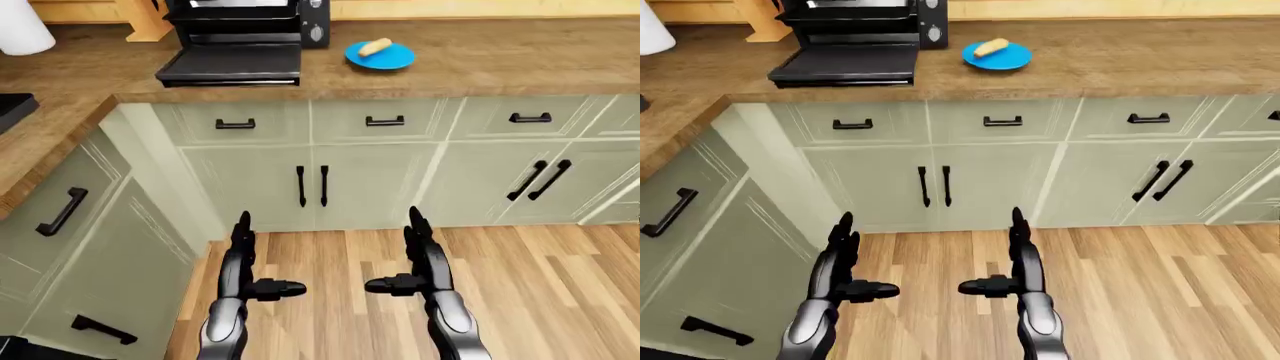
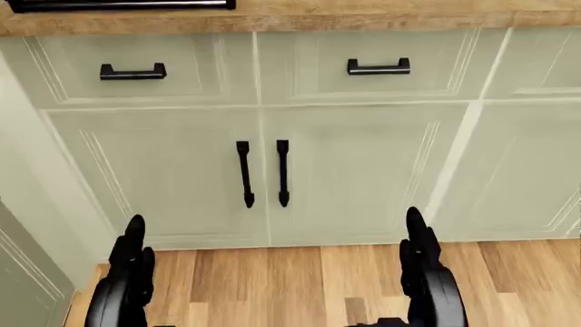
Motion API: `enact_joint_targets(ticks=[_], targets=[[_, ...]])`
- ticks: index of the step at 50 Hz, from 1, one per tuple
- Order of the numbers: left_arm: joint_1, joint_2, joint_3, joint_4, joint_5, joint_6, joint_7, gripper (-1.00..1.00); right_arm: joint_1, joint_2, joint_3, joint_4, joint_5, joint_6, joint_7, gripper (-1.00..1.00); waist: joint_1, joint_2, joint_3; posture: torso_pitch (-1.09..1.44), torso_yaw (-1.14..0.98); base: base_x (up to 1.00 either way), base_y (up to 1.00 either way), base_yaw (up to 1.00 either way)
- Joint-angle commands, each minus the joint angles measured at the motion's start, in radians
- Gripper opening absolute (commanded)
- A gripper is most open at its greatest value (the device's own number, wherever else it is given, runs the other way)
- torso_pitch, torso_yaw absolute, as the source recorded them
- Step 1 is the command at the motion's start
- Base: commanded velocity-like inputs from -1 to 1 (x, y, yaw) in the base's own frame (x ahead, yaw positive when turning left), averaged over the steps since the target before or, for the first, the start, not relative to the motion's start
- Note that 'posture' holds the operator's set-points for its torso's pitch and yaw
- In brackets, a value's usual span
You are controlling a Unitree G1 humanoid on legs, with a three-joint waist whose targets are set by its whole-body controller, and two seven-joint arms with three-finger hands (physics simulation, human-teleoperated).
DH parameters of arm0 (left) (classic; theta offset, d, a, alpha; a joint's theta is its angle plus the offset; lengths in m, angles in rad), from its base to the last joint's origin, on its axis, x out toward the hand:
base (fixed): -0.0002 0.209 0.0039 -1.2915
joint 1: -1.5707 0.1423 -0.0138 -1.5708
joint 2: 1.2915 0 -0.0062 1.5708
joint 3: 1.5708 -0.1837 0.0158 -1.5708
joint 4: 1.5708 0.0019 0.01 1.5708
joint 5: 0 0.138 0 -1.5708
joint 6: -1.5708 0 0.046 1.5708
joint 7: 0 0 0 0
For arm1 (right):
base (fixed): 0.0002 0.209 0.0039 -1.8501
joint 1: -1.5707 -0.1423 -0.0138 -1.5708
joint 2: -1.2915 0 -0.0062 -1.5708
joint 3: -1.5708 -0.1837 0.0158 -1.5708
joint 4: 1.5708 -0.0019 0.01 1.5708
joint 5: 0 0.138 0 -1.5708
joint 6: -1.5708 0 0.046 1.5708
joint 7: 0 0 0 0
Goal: Place the baguette on the tray of the toaster oven.
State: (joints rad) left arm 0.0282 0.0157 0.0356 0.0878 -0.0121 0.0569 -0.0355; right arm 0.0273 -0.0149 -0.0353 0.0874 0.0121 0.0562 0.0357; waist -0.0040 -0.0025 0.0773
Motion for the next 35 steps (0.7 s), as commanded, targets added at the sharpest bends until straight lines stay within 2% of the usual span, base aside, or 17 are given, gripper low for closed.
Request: enact_joint_targets(ticks=[1, 2, 3, 4, 5, 7, 8, 14, 19, 23, 24, 25, 26, 28, 33, 35], targets=[[-0.039, 0.017, -0.004, -0.181, 0.019, 0.044, 0.001, 1.0, -0.039, -0.014, 0.0, -0.191, 0.007, 0.031, 0.011, 1.0, -0.002, -0.008, -0.001, 0.0, 0.0, 0.0, 0.0, 0.0], [-0.042, 0.019, -0.001, -0.204, 0.025, 0.065, -0.002, 1.0, -0.042, -0.016, 0.005, -0.208, -0.004, 0.038, 0.017, 1.0, 0.002, -0.007, -0.039, 0.0, 0.0, 0.0, 0.0, 0.0], [-0.047, 0.019, 0.002, -0.231, 0.023, 0.089, -0.011, 1.0, -0.05, -0.013, 0.003, -0.224, -0.004, 0.058, 0.017, 1.0, 0.007, -0.001, -0.066, 0.0, 0.0, 0.0, 0.0, 0.0], [-0.057, 0.024, 0.006, -0.268, 0.03, 0.128, -0.013, 1.0, -0.053, -0.014, 0.006, -0.246, -0.01, 0.076, 0.021, 1.0, 0.007, -0.002, -0.036, 0.0, 0.0, 0.0, 0.0, 0.0], [-0.068, 0.026, 0.013, -0.305, 0.031, 0.163, -0.015, 1.0, -0.061, -0.013, 0.006, -0.27, -0.011, 0.095, 0.022, 1.0, 0.005, -0.007, -0.023, 0.0, 0.0, 0.0, 0.0, 0.0], [-0.082, 0.031, 0.017, -0.356, 0.046, 0.216, -0.018, 1.0, -0.072, -0.014, 0.004, -0.33, -0.007, 0.144, 0.031, 1.0, 0.006, -0.007, -0.069, 0.0, 0.0, 0.0, 0.0, 0.0], [-0.091, 0.032, 0.023, -0.382, 0.048, 0.246, -0.018, 1.0, -0.084, -0.022, 0.005, -0.355, -0.021, 0.167, 0.034, 1.0, 0.007, -0.007, -0.075, 0.0, 0.0, 0.0, 0.0, 0.0], [-0.169, 0.059, 0.056, -0.517, 0.07, 0.397, -0.028, 1.0, -0.174, -0.044, -0.03, -0.488, -0.018, 0.331, 0.056, 1.0, 0.009, -0.002, -0.087, 0.0, 0.0, 0.0, 0.0, 0.0], [-0.322, 0.123, 0.109, -0.627, 0.078, 0.587, -0.059, 1.0, -0.322, -0.095, -0.071, -0.572, -0.008, 0.481, 0.072, 1.0, 0.008, -0.001, -0.09, 0.0, 0.0, 0.0, 0.0, 0.0], [-0.449, 0.181, 0.124, -0.669, 0.085, 0.706, -0.079, 1.0, -0.433, -0.139, -0.1, -0.605, 0.012, 0.579, 0.076, 1.0, 0.008, -0.001, -0.088, 0.0, 0.0, 0.01, 0.0, 0.0], [-0.478, 0.19, 0.126, -0.675, 0.085, 0.731, -0.083, 1.0, -0.467, -0.15, -0.115, -0.609, 0.024, 0.608, 0.074, 1.0, 0.007, 0.005, -0.102, 0.0, 0.0, 0.07, 0.0, 0.0], [-0.489, 0.194, 0.126, -0.677, 0.087, 0.739, -0.083, 1.0, -0.479, -0.158, -0.118, -0.612, 0.03, 0.617, 0.072, 1.0, 0.008, 0.007, -0.091, 0.0, 0.0, 0.07, 0.0, 0.0], [-0.512, 0.199, 0.129, -0.678, 0.083, 0.754, -0.087, 1.0, -0.507, -0.174, -0.123, -0.614, 0.033, 0.632, 0.074, 1.0, 0.008, 0.008, -0.091, 0.0, 0.0, 0.2, 0.0, 0.0], [-0.553, 0.215, 0.132, -0.677, 0.082, 0.776, -0.092, 1.0, -0.557, -0.198, -0.134, -0.617, 0.048, 0.668, 0.073, 1.0, 0.008, 0.007, -0.059, 0.0, 0.0, 0.26, 0.0, 0.0], [-0.658, 0.278, 0.153, -0.725, 0.077, 0.894, -0.116, 1.0, -0.683, -0.256, -0.15, -0.613, 0.079, 0.749, 0.07, 1.0, 0.006, -0.017, -0.046, 0.0, 0.0, 0.27, 0.0, 0.0], [-0.685, 0.298, 0.162, -0.735, 0.075, 0.92, -0.12, 1.0, -0.719, -0.27, -0.148, -0.604, 0.088, 0.761, 0.068, 1.0, 0.005, -0.009, -0.051, 0.0, 0.0, 0.27, 0.0, 0.0]])
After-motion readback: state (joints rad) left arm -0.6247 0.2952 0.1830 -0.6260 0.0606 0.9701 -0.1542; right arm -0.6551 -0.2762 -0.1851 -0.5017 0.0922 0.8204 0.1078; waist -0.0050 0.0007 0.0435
